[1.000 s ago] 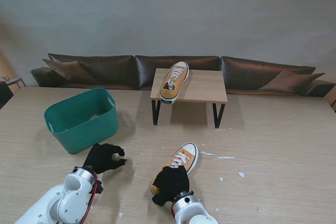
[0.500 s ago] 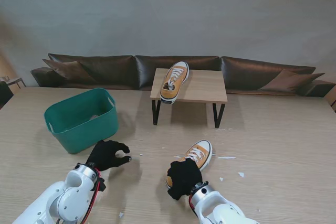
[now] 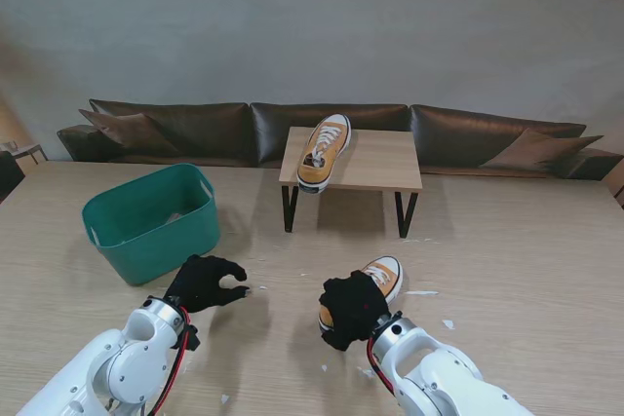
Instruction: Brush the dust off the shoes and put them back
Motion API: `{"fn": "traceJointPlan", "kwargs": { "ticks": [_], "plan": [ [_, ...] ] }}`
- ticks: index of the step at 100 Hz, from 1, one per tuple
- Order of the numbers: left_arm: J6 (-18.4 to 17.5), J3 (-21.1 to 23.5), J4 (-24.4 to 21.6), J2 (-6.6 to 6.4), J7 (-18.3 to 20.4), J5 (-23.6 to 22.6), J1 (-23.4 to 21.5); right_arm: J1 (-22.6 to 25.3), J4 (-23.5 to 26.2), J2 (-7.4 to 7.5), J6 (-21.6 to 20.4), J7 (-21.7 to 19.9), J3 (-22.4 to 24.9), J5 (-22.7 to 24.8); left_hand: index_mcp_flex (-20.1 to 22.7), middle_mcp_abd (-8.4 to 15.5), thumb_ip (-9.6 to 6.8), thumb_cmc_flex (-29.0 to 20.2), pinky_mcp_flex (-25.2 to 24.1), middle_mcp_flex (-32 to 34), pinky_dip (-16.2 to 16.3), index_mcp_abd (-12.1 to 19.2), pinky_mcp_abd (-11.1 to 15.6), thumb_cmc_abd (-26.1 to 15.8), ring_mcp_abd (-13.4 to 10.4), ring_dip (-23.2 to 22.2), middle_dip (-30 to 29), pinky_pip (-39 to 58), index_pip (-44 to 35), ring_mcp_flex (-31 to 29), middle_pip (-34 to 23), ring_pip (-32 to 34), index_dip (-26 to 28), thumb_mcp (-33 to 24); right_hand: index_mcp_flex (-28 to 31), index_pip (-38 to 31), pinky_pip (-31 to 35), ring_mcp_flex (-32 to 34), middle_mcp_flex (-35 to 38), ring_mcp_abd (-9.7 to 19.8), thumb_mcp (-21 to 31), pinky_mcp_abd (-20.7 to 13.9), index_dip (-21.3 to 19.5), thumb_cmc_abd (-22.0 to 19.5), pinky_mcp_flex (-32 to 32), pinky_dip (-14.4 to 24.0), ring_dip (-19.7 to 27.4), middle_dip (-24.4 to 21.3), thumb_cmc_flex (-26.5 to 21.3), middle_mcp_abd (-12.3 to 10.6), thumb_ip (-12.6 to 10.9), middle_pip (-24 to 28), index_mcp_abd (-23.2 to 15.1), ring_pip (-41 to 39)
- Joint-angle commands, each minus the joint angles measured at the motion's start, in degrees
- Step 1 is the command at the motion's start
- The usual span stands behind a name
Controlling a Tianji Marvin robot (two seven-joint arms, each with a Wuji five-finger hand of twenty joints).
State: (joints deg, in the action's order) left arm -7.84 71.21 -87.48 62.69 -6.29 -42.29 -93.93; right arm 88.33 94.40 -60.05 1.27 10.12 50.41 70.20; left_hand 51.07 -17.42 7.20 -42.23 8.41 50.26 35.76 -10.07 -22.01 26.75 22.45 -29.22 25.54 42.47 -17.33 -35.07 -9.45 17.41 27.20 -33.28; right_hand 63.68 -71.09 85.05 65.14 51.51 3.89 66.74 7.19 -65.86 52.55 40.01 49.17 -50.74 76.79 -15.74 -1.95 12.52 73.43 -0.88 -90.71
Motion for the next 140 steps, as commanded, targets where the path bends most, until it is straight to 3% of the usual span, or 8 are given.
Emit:
{"fn": "traceJointPlan", "kwargs": {
  "ticks": [1,42,74,96,114,140],
  "plan": [
    [-0.2,0.1,-0.1,0.03,1.2,0.2,0.0,0.3,2.5,0.26,-0.8,-0.8,1.3,0.2,-0.5,0.0,-2.09,0.2,-1.4,-1.4,0.7,0.1,-0.8,-2.1,0.8,0.6,-0.5,-1.5,0.5,2.8,0.3,-1.1,-0.4,1.2,4.3,-14.8,-0.2,-0.2,-2.5,3.8,8.9,-1.1,-4.9,-4.6,-7.4,1.0,-0.7,0.8,-6.1,-6.5,-3.0,-1.6,1.1,-0.2],
    [-0.3,0.1,0.1,0.09,1.3,0.8,0.1,2.9,12.6,-0.33,-6.5,-7.6,11.3,-4.0,-0.4,-0.3,-2.29,-0.2,-1.5,-1.5,1.2,-0.1,-0.8,-2.7,0.9,0.5,-0.5,-2.2,0.4,2.9,0.3,-1.2,-0.5,2.1,4.2,-14.8,-0.5,0.1,-2.5,4.0,8.9,-1.0,-4.8,-4.7,-6.8,1.1,-0.7,0.6,-6.2,-6.4,-2.8,-1.5,1.0,0.0],
    [-0.2,-0.4,0.4,0.00,2.2,1.2,0.6,0.9,19.2,-0.30,-9.3,-14.4,17.0,-5.3,-0.2,-0.3,-2.39,-0.2,-1.7,-1.4,1.4,-0.1,-0.8,-3.1,1.0,0.5,-0.5,-2.7,0.3,3.1,0.3,-1.3,-0.5,2.5,4.0,-14.6,-0.5,0.1,-2.5,4.0,8.6,-1.0,-4.8,-4.9,-6.8,1.1,-0.6,0.4,-5.9,-6.5,-2.7,-1.7,0.3,0.4],
    [-0.2,-0.5,0.5,-0.02,2.3,1.3,0.8,-2.0,20.8,-0.11,-10.3,-17.2,17.9,-3.8,-0.2,-0.2,-2.41,-0.2,-1.6,-1.3,1.6,0.0,-0.8,-3.2,0.9,0.5,-0.5,-2.9,0.3,3.1,0.3,-1.3,-0.4,2.8,3.9,-14.5,-0.7,0.1,-2.5,4.2,8.7,-1.0,-4.9,-4.8,-6.8,1.1,-0.5,0.2,-5.7,-6.7,-2.7,-1.9,-0.2,0.8],
    [-0.2,-0.5,0.5,0.01,2.2,1.4,0.8,-5.9,18.1,-0.10,-11.1,-15.9,16.3,-2.3,-0.2,-0.4,-2.46,-0.3,-1.7,-1.4,1.7,0.0,-0.8,-3.3,1.0,0.5,-0.5,-3.1,0.3,3.1,0.3,-1.3,-0.5,3.0,3.8,-14.5,-1.8,0.2,-2.6,4.3,8.8,-0.9,-4.9,-4.8,-6.7,0.7,-0.3,-0.1,-5.3,-7.0,-2.6,-2.4,-0.8,1.8],
    [0.5,-1.1,0.8,0.07,2.4,1.9,1.2,-12.0,9.1,-0.09,-13.6,-6.8,13.5,0.9,-0.2,-0.4,-2.50,-0.4,-1.7,-1.5,1.9,-0.2,-0.7,-3.6,1.1,0.5,-0.5,-3.4,0.4,3.2,0.4,-1.4,-0.5,3.2,3.6,-14.9,-2.5,0.3,-2.7,4.5,9.3,-1.0,-4.8,-5.2,-6.3,0.5,0.0,-1.0,-4.1,-7.6,-2.2,-3.2,-2.3,3.0]
  ]
}}
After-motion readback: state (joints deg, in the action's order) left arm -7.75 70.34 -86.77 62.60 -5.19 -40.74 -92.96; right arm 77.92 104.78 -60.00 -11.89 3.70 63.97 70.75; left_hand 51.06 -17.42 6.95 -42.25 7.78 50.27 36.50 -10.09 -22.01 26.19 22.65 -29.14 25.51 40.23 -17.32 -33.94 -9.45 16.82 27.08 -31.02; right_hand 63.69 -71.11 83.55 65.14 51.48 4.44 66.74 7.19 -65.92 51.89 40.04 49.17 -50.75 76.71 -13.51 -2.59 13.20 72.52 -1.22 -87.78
